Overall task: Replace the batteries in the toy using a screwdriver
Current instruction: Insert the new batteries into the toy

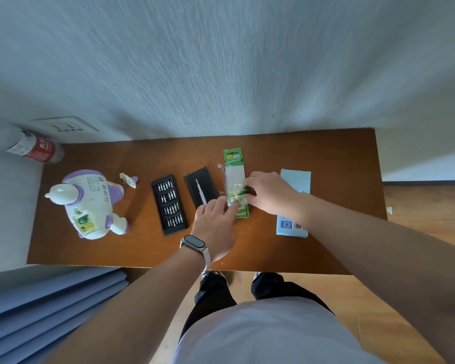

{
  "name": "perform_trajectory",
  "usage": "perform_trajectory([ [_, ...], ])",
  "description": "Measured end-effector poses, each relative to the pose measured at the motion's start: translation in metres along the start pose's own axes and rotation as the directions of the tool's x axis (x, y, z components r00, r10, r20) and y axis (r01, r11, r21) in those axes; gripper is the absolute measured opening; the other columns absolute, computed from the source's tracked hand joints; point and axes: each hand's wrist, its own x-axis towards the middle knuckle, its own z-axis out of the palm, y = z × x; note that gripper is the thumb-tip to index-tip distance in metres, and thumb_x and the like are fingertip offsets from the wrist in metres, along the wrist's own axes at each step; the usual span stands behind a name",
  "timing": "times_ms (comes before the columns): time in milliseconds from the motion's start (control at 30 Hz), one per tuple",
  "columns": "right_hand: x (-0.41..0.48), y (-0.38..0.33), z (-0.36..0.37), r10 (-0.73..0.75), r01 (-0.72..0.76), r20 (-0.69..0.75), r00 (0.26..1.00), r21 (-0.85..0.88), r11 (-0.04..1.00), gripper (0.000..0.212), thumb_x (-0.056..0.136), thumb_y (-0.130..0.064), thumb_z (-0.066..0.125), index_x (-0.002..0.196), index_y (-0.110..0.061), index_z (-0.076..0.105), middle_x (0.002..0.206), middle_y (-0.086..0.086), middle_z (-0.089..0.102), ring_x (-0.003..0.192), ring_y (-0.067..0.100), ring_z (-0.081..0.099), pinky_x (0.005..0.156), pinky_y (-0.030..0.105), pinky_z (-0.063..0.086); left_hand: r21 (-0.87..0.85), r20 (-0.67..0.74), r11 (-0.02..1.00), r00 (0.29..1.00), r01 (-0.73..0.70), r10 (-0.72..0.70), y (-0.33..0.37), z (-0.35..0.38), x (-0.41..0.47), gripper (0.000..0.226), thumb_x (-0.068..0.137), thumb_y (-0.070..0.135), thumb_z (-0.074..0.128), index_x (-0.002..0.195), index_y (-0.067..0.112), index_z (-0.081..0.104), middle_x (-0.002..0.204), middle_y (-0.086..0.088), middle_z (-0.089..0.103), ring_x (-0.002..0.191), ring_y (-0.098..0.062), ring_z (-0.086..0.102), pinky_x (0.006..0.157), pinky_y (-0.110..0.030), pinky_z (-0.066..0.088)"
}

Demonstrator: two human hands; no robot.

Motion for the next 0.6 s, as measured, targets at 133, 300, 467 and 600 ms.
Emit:
perform_trajectory([
  [133, 0.003, 0.001, -0.004, -0.015, 0.014, 0.025, 1.0, 0.017, 1.0, 0.033, 0.097, -0.035, 0.057, 0.127, -0.022, 0.061, 0.108, 0.0, 0.06, 0.089, 0.018, 0.056, 0.083, 0.029, 0.034, -0.013, 0.015, 1.0, 1.0, 0.0, 0.0, -0.003, 0.0, -0.002, 0.061, 0.097, 0.029, 0.05, 0.154, 0.028, 0.029, 0.154, -0.005, 0.037, 0.138, -0.026, 0.037, 0.116, -0.043, 0.03],
  [300, 0.002, 0.004, -0.01, -0.018, 0.021, 0.035, 0.999, -0.092, 0.995, 0.03, 0.096, -0.034, 0.057, 0.119, -0.015, 0.063, 0.106, 0.003, 0.061, 0.089, 0.023, 0.059, 0.087, 0.035, 0.039, -0.027, 0.002, 0.999, 0.999, -0.044, 0.044, -0.007, 0.0, -0.008, 0.066, 0.094, 0.028, 0.054, 0.155, 0.025, 0.029, 0.161, -0.006, 0.03, 0.146, -0.026, 0.031, 0.118, -0.042, 0.028],
  [467, 0.001, 0.009, -0.016, 0.02, -0.013, 0.05, 0.999, -0.129, 0.991, 0.017, 0.093, -0.031, 0.059, 0.1, -0.015, 0.059, 0.091, -0.001, 0.058, 0.083, 0.022, 0.057, 0.082, 0.036, 0.037, -0.002, 0.049, 0.992, 0.99, -0.13, 0.13, -0.007, -0.002, -0.009, 0.074, 0.094, 0.029, 0.054, 0.159, 0.024, 0.019, 0.167, -0.004, 0.016, 0.153, -0.026, 0.017, 0.123, -0.043, 0.018],
  [600, 0.0, 0.012, -0.015, 0.022, -0.017, 0.04, 0.999, -0.109, 0.994, 0.017, 0.092, -0.033, 0.06, 0.103, -0.019, 0.06, 0.09, -0.004, 0.058, 0.084, 0.021, 0.059, 0.086, 0.038, 0.038, 0.023, 0.075, 0.988, 0.985, -0.155, 0.153, -0.003, -0.002, -0.007, 0.071, 0.097, 0.03, 0.051, 0.159, 0.025, 0.016, 0.168, -0.003, 0.011, 0.154, -0.026, 0.012, 0.124, -0.044, 0.016],
])
